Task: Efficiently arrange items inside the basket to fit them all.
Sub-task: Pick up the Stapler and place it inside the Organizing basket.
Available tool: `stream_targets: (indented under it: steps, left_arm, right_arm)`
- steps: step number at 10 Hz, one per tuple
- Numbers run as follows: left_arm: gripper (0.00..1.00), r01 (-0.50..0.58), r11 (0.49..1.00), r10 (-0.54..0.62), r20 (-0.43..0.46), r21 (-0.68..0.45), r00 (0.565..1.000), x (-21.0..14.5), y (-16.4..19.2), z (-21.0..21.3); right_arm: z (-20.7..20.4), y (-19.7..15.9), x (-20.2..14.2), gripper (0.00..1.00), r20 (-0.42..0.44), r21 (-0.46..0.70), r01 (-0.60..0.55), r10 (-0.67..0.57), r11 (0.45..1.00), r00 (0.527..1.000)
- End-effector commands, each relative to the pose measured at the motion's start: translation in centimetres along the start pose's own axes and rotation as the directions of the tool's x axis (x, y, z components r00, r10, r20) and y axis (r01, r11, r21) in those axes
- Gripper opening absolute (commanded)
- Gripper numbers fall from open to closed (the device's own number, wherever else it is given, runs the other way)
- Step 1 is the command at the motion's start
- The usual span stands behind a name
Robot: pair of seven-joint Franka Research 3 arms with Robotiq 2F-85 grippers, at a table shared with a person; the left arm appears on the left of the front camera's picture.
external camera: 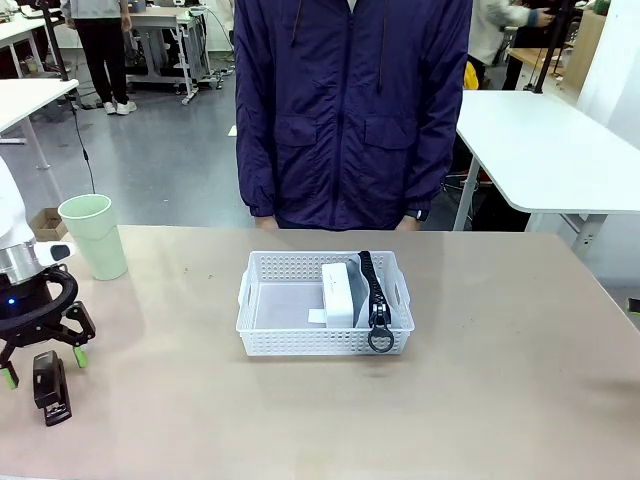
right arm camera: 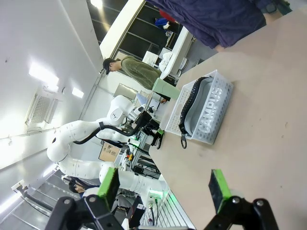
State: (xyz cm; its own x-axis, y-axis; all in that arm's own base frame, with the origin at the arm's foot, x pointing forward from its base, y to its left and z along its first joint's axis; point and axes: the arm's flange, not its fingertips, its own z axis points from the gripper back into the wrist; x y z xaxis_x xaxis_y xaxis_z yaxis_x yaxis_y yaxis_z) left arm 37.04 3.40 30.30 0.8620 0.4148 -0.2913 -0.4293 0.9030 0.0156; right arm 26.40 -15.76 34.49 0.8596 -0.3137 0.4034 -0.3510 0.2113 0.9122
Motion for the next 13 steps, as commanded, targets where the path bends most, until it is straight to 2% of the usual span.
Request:
stream_targets:
  steps: [1,4,5,6,7,9,10,12,13]
  left_arm:
    - [1.00,0.024,0.999,-0.024,-0.005,-0.036,1.000,-1.27,0.70,-1.03]
    - [1.00,0.059,0.996,-0.061,-0.034,-0.068,0.998,-1.40,0.42,-0.90]
    - [0.42,0.055,0.997,-0.057,-0.024,-0.054,0.998,-1.36,0.42,-0.91]
    - [0.42,0.054,0.997,-0.055,-0.029,-0.051,0.998,-1.33,0.41,-0.89]
    - [0.00,0.050,0.998,-0.051,-0.027,-0.047,0.998,-1.30,0.43,-0.89]
    - [0.00,0.049,0.998,-0.050,-0.023,-0.042,0.998,-1.26,0.41,-0.87]
    - [0.16,0.053,0.998,-0.054,-0.024,-0.040,0.998,-1.25,0.45,-0.79]
    - [0.00,0.047,0.998,-0.048,-0.019,-0.050,0.999,-1.25,0.57,-0.59]
    - [0.00,0.045,0.998,-0.046,-0.017,-0.053,0.999,-1.26,0.66,-0.51]
  right_arm:
    - [-0.07,0.46,0.11,1.00,0.012,0.012,0.005,-0.005,1.000,1.000]
    - [-0.07,0.46,0.11,1.00,0.012,0.012,0.005,-0.005,1.000,1.000]
    - [-0.07,0.46,0.11,1.00,0.012,0.012,0.005,-0.005,1.000,1.000]
    - [-0.07,0.46,0.11,1.00,0.012,0.012,0.005,-0.005,1.000,1.000]
    - [-0.07,0.46,0.11,1.00,0.012,0.012,0.005,-0.005,1.000,1.000]
    - [-0.07,0.46,0.11,1.00,0.012,0.012,0.005,-0.005,1.000,1.000]
    - [-0.07,0.46,0.11,1.00,0.012,0.012,0.005,-0.005,1.000,1.000]
    - [-0.07,0.46,0.11,1.00,0.012,0.012,0.005,-0.005,1.000,1.000]
    - [-0.07,0.46,0.11,1.00,0.012,0.012,0.005,-0.005,1.000,1.000]
